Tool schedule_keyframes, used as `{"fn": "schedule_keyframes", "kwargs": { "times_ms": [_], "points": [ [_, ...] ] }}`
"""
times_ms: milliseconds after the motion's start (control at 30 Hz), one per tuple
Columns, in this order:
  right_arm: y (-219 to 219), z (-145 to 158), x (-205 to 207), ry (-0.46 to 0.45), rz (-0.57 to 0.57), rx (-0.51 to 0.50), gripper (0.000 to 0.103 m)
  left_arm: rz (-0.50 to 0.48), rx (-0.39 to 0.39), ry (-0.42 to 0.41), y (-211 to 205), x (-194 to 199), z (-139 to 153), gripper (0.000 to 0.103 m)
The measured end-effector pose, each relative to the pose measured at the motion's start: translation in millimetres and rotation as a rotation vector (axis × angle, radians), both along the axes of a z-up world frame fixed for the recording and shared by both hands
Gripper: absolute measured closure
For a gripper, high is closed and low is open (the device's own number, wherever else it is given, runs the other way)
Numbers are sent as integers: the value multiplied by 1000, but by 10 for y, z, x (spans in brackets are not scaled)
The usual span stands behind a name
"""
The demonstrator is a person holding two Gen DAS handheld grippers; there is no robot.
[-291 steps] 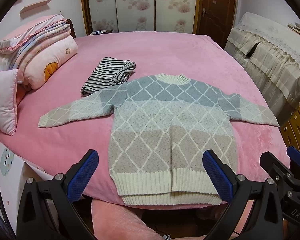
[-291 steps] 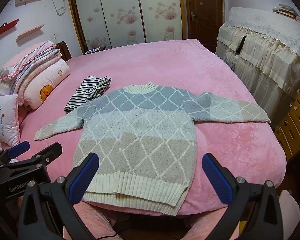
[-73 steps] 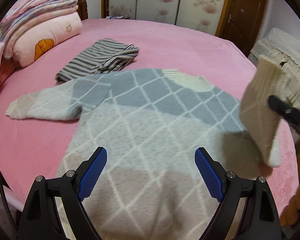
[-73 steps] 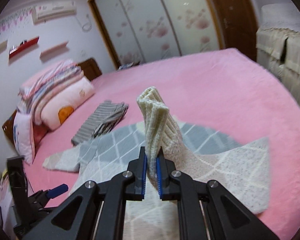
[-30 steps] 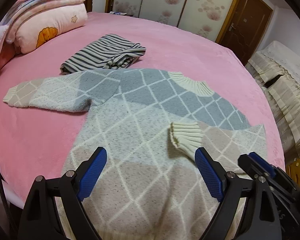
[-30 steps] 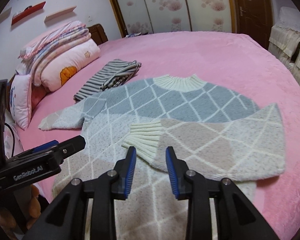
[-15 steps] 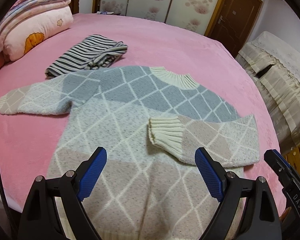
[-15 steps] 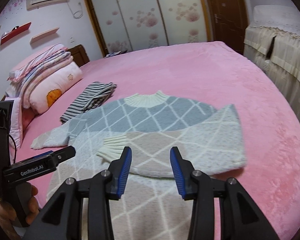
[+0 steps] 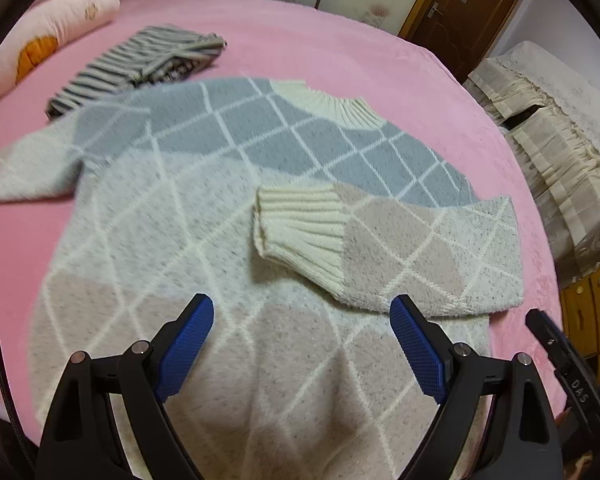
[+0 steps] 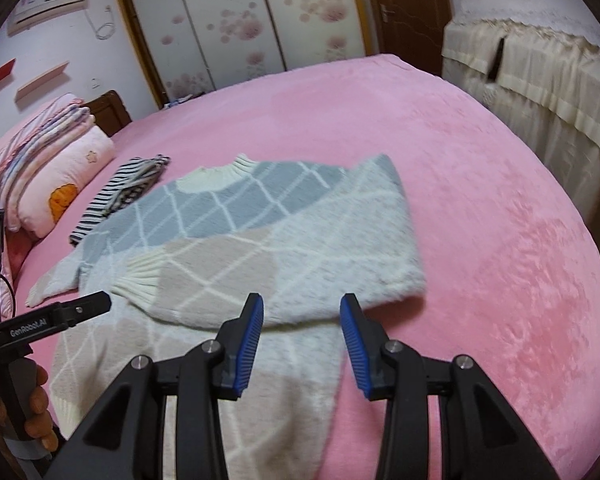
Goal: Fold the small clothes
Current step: 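Grasp the folded sleeve cuff with the left tool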
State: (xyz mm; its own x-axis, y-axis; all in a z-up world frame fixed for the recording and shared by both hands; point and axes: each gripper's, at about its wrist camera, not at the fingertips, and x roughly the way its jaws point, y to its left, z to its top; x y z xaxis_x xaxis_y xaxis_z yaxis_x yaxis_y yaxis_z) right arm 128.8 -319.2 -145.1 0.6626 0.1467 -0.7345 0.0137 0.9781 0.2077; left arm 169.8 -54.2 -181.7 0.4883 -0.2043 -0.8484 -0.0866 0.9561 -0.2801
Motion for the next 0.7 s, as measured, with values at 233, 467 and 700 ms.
{"fn": "schedule_keyframes", "kwargs": {
  "times_ms": [233, 467, 700],
  "points": [
    [-183, -212, 1, 46, -45, 26, 63, 39, -195, 28, 171, 105, -270, 14],
    [-198, -376, 19, 78, -49, 52, 63, 94, -342, -18, 373, 239, -404, 16],
    [-159, -439, 55, 85, -46, 65, 63, 101, -431, 1, 351, 476, -566, 54]
  ]
}}
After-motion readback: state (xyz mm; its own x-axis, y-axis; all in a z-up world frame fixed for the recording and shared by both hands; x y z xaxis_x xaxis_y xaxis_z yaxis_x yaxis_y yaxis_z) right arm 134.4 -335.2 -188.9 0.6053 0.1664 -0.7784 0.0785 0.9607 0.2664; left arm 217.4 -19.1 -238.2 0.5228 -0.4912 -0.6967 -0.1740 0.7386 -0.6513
